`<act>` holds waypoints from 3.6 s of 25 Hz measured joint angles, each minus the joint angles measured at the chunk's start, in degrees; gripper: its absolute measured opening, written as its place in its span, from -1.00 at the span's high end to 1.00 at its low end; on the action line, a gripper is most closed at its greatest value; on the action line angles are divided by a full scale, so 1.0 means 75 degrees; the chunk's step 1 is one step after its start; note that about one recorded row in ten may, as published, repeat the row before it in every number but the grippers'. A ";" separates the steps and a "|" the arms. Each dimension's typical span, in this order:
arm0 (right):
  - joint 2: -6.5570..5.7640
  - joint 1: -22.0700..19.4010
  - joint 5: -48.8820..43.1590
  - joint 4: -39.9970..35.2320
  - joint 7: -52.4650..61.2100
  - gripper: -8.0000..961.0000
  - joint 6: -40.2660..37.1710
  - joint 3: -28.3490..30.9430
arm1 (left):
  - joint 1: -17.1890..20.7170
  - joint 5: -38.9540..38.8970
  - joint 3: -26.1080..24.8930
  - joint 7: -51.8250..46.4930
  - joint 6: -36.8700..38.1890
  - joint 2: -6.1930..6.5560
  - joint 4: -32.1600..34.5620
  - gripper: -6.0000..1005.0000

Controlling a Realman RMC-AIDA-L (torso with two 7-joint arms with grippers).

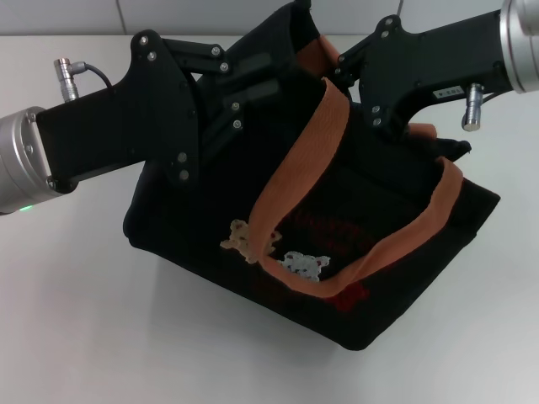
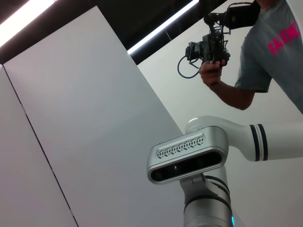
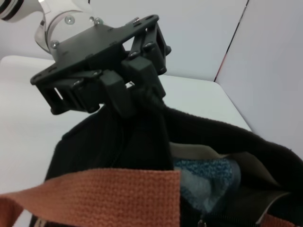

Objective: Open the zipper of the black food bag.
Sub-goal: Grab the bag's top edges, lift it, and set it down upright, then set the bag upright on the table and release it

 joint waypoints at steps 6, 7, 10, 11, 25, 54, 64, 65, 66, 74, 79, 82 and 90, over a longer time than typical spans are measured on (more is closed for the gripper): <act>0.0000 -0.0099 0.0220 -0.0024 -0.0481 0.75 -0.0113 -0.0023 | 0.0000 -0.0003 0.0000 0.0000 0.0001 0.0000 0.0009 0.79; 0.0000 -0.0144 0.0284 -0.0053 -0.0609 0.79 -0.0143 -0.0023 | 0.0000 -0.0003 0.0000 0.0000 0.0001 -0.0001 0.0010 0.79; 0.0000 -0.0308 0.0495 -0.0162 -0.0999 0.88 -0.0190 -0.0026 | 0.0000 -0.0004 -0.0001 0.0000 0.0001 0.0000 0.0012 0.79; 0.0000 -0.0357 0.0542 -0.0195 -0.1086 0.89 -0.0190 -0.0027 | 0.0000 -0.0004 -0.0001 0.0000 0.0001 0.0000 0.0012 0.79; -0.0070 -0.0434 0.0601 -0.0418 -0.1163 0.97 -0.2007 0.1369 | 0.0065 -0.0300 0.0000 0.0002 -0.0056 -0.0001 0.0019 0.79; -0.0415 -0.1418 -0.0828 0.1337 -0.1172 0.95 -0.4636 0.5060 | 0.0049 -0.0477 0.0034 0.0013 -0.0271 0.0000 -0.0059 0.79; -0.0045 -0.1257 -0.1119 0.2607 -0.2116 0.24 -0.3395 0.4787 | 0.0045 -0.0555 0.0083 0.0071 -0.0271 -0.0001 -0.0129 0.79; -0.0045 -0.1257 -0.1119 0.2607 -0.2116 0.14 -0.3395 0.4787 | 0.0045 -0.0555 0.0083 0.0071 -0.0271 -0.0001 -0.0129 0.79; -0.0025 -0.1183 -0.1046 0.2916 -0.2205 0.04 -0.3088 0.4634 | 0.0044 -0.0556 0.0083 0.0071 -0.0271 -0.0001 -0.0144 0.79; -0.0030 -0.0653 0.0455 0.5445 -0.4119 -0.02 -0.1138 0.3609 | 0.0172 -0.0682 0.0051 0.0124 -0.0223 0.0001 -0.0571 0.77; -0.0013 -0.0530 0.1312 0.5408 -0.4137 0.21 -0.0340 0.3544 | 0.0231 -0.0687 0.0031 0.0921 -0.0377 0.0016 -0.1713 0.76; -0.0028 -0.0548 0.1667 0.4839 -0.3802 0.34 0.0013 0.3583 | 0.0310 -0.0687 0.0057 0.1193 -0.0584 0.0015 -0.2292 0.76; -0.0025 -0.0718 0.2273 0.3712 -0.3351 0.72 0.0605 0.3616 | 0.0332 -0.0683 -0.0021 0.1526 -0.1147 -0.0001 -0.3520 0.75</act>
